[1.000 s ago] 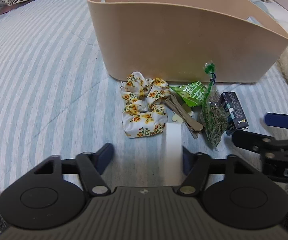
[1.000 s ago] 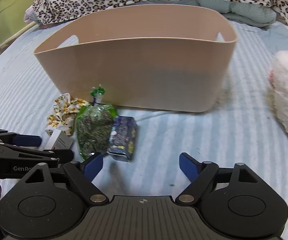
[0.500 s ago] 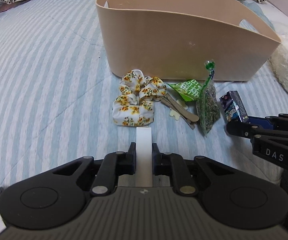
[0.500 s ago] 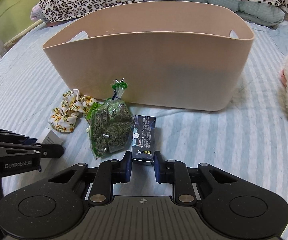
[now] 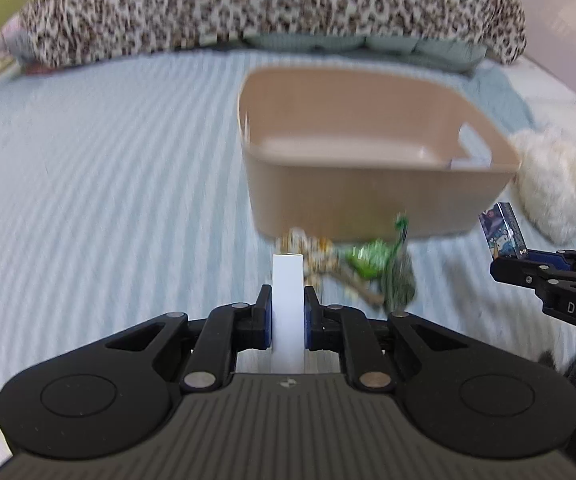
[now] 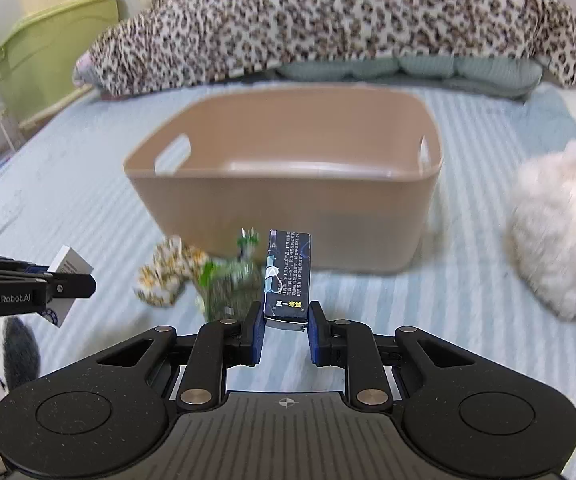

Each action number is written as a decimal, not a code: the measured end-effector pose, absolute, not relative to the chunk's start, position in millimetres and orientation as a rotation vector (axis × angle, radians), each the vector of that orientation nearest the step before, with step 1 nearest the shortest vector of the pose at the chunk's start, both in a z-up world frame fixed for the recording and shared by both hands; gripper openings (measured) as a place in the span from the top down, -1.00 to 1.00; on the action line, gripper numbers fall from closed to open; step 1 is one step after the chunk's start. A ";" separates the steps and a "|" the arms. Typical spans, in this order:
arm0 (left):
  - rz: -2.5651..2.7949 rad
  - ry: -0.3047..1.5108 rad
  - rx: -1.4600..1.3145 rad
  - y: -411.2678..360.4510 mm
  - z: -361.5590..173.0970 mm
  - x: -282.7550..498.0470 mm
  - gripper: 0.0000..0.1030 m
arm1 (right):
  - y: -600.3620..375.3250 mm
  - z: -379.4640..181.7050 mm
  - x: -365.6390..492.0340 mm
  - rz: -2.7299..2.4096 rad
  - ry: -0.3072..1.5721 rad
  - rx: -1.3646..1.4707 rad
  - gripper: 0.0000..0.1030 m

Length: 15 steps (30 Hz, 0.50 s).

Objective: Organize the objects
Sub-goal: 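Carry both boxes over the basket and open both tools to drop them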

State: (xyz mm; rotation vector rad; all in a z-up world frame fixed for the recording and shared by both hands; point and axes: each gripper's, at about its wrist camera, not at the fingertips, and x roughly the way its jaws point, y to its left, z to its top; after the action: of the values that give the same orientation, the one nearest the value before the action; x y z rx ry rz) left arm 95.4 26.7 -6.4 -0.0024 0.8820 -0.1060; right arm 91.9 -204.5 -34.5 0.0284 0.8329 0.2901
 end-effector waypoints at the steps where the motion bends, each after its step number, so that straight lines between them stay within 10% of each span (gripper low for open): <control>1: -0.109 0.863 0.002 26.1 -0.2 97.0 0.69 | -205.5 -27.3 92.5 0.288 0.814 0.027 0.61; 15: -0.112 0.712 0.077 -11.1 38.9 160.1 0.69 | -210.0 33.4 143.7 0.255 0.648 0.015 0.61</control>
State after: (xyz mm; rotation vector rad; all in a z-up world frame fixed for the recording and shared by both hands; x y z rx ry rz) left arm 160.1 -11.1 38.9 0.0774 0.7122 -0.1116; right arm 143.7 -210.0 33.4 0.0146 0.6484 0.2552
